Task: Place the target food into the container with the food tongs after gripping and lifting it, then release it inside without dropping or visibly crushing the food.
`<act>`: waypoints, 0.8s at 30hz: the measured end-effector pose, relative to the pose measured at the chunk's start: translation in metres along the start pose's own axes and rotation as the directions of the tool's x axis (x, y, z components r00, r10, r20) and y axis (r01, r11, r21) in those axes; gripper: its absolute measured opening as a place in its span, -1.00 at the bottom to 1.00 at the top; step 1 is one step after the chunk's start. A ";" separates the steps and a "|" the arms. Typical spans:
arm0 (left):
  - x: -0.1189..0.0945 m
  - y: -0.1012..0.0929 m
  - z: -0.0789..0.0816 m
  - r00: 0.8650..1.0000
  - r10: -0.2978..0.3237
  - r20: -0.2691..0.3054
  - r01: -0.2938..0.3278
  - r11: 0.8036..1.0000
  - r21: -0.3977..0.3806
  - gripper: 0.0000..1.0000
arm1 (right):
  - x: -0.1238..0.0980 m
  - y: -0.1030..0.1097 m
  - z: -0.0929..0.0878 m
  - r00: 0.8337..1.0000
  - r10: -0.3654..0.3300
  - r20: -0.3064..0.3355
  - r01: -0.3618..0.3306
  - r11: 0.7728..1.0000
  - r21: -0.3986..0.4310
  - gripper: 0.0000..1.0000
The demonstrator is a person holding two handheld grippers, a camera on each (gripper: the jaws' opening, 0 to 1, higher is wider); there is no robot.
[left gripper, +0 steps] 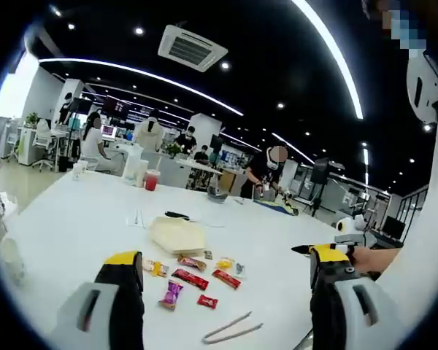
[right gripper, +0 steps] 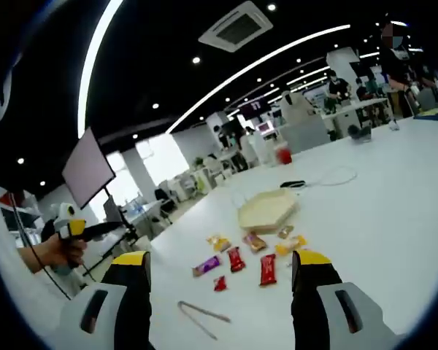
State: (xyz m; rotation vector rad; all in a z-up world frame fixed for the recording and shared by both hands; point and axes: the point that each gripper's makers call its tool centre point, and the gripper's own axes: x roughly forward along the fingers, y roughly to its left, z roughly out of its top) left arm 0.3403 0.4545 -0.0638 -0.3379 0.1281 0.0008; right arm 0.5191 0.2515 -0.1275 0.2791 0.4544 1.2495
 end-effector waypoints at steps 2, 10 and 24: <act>0.001 0.003 -0.002 1.000 -0.006 0.000 0.006 1.000 -0.011 0.91 | 0.001 0.003 -0.002 1.000 -0.006 -0.011 0.006 1.000 -0.018 0.60; 0.005 0.011 -0.010 0.999 -0.030 -0.015 0.030 1.000 -0.005 0.91 | 0.003 0.003 -0.001 1.000 -0.029 0.002 0.029 1.000 -0.005 0.60; 0.004 0.003 -0.025 0.991 -0.110 -0.075 0.106 0.993 -0.055 0.98 | 0.011 0.007 -0.002 0.999 -0.041 -0.019 0.040 0.999 -0.031 0.60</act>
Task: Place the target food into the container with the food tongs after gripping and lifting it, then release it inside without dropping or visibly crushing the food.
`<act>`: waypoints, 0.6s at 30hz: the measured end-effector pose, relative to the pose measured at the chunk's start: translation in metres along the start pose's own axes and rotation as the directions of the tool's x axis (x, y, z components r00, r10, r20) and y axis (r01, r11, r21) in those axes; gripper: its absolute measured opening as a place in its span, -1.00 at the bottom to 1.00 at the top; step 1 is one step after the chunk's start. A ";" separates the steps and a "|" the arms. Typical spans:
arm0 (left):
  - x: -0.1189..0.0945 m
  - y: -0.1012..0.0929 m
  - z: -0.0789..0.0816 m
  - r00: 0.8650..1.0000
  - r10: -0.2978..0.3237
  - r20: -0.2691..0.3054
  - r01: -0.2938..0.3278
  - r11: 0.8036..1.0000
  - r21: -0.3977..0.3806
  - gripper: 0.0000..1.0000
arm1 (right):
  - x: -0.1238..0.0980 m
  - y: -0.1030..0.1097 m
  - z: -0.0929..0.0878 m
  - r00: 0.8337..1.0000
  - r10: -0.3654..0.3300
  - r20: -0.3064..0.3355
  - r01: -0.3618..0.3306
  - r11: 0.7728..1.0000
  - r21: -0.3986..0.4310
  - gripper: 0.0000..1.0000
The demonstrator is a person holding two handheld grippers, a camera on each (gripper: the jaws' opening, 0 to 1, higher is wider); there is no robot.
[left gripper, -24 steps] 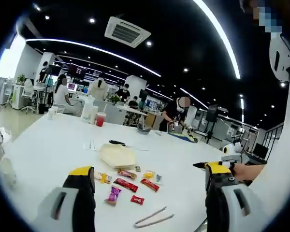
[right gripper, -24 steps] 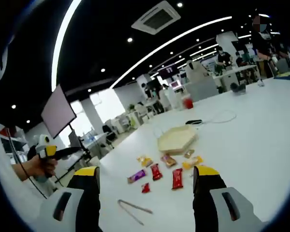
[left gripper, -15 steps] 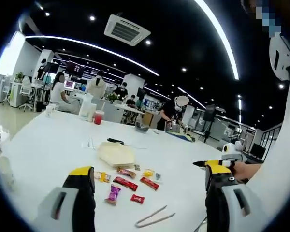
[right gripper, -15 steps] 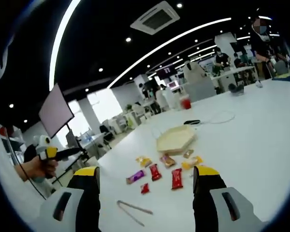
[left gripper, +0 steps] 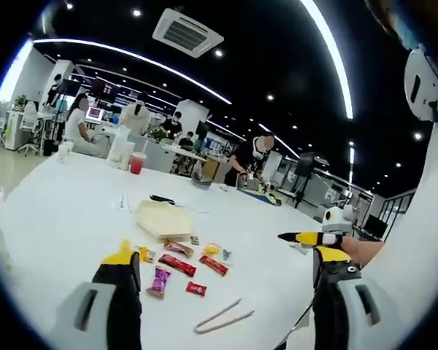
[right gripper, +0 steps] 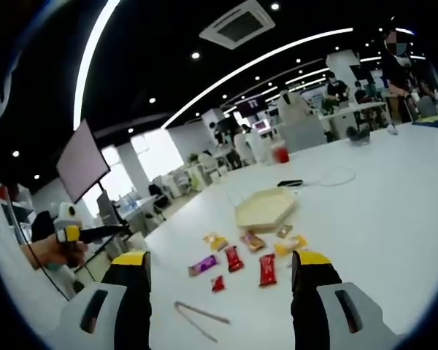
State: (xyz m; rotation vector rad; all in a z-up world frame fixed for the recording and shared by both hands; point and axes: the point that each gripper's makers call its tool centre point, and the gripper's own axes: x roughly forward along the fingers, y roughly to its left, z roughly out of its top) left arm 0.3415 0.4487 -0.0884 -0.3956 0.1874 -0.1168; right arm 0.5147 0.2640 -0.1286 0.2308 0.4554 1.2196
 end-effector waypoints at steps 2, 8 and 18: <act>0.001 -0.001 -0.001 1.000 -0.004 0.000 0.004 1.000 -0.005 0.98 | -0.001 0.000 0.000 1.000 -0.006 0.001 0.006 1.000 0.001 0.60; 0.004 0.004 -0.002 1.000 0.007 -0.020 -0.007 1.000 -0.002 0.98 | -0.007 -0.001 -0.005 1.000 -0.029 -0.001 0.029 1.000 0.002 0.60; 0.005 0.009 -0.005 0.998 0.022 -0.057 -0.024 0.999 -0.025 0.98 | -0.014 -0.001 -0.014 0.999 -0.041 -0.022 0.041 0.999 0.001 0.61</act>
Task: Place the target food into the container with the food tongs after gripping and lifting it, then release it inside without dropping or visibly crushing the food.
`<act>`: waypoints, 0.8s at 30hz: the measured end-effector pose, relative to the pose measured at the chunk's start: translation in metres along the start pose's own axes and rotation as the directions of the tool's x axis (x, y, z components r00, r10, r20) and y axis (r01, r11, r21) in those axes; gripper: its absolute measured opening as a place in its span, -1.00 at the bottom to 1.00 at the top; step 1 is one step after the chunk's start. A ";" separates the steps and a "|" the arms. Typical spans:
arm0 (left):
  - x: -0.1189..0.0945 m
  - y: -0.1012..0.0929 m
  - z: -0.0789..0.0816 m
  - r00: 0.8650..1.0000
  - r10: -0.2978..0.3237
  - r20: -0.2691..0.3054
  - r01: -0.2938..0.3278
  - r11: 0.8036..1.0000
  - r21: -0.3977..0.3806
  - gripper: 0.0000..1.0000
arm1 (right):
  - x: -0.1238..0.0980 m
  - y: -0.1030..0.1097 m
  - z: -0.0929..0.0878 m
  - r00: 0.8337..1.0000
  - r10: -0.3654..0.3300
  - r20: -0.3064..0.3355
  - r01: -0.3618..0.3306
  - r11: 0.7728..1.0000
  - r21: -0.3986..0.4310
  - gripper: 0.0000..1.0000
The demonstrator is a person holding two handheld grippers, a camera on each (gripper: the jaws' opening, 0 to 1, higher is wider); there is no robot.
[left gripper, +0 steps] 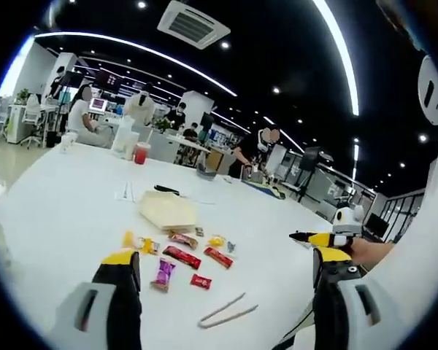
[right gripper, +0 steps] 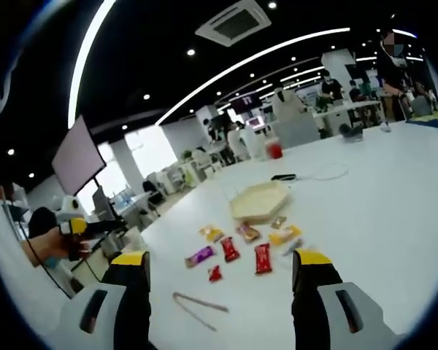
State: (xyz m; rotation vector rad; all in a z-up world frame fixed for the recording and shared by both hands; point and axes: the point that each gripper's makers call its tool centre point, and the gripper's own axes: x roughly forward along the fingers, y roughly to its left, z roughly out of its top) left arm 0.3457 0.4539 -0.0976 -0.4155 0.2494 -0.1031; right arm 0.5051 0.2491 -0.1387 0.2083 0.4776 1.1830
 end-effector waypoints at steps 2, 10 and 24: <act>0.000 -0.002 0.000 1.000 0.000 0.002 0.000 1.000 0.007 0.98 | -0.002 -0.001 0.001 1.000 -0.002 0.006 0.002 1.000 0.008 0.61; -0.006 -0.005 0.018 0.994 0.016 0.105 -0.023 0.998 0.062 0.98 | -0.003 -0.004 -0.002 1.000 -0.008 -0.008 0.008 1.000 -0.009 0.63; -0.002 0.003 0.009 0.995 0.049 0.091 -0.053 0.998 0.034 0.99 | 0.010 0.004 -0.004 0.998 0.019 -0.053 -0.022 0.998 -0.055 0.65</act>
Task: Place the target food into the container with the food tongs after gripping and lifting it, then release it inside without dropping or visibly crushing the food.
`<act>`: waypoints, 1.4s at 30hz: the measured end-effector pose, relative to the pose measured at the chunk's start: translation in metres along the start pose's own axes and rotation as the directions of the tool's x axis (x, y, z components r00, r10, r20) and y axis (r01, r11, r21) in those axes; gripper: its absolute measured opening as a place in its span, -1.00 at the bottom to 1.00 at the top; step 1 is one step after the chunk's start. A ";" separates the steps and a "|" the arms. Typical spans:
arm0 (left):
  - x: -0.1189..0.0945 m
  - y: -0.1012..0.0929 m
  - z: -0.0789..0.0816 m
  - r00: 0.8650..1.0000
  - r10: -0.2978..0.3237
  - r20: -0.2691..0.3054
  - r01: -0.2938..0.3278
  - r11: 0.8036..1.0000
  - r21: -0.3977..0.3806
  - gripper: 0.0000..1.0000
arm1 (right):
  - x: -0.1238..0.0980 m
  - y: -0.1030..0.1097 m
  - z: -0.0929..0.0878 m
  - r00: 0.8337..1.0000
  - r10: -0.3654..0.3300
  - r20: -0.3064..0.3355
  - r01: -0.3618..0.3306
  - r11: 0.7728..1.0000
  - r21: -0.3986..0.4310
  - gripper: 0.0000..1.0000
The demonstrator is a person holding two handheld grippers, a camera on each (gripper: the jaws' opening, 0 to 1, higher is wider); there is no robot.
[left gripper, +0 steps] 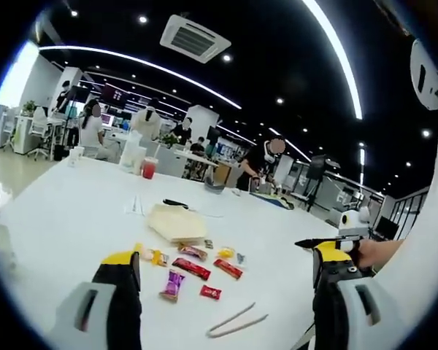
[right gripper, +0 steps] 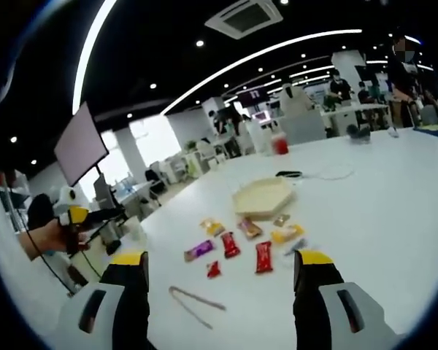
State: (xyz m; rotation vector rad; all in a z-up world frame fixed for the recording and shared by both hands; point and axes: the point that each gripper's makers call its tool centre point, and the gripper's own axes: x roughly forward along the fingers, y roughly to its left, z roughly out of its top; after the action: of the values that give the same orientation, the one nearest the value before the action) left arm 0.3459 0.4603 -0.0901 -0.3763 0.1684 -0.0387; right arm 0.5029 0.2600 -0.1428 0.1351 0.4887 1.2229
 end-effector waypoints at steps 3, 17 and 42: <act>0.001 -0.003 0.000 1.000 -0.004 -0.002 0.003 1.000 -0.007 0.99 | 0.002 0.001 -0.001 1.000 0.007 -0.006 -0.007 1.000 -0.007 0.65; -0.004 0.001 -0.015 0.999 0.018 -0.029 -0.018 1.000 -0.020 0.99 | 0.007 0.011 -0.012 0.999 0.029 -0.019 -0.029 0.999 -0.020 0.65; -0.003 0.012 -0.030 0.998 -0.022 -0.059 0.016 0.996 -0.092 0.99 | 0.025 0.033 -0.032 0.994 0.048 -0.100 -0.053 0.997 -0.052 0.63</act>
State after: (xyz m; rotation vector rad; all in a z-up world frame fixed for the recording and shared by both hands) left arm 0.3379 0.4604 -0.1218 -0.4688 0.2261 -0.0611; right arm 0.4664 0.2891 -0.1668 0.0405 0.5399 1.2959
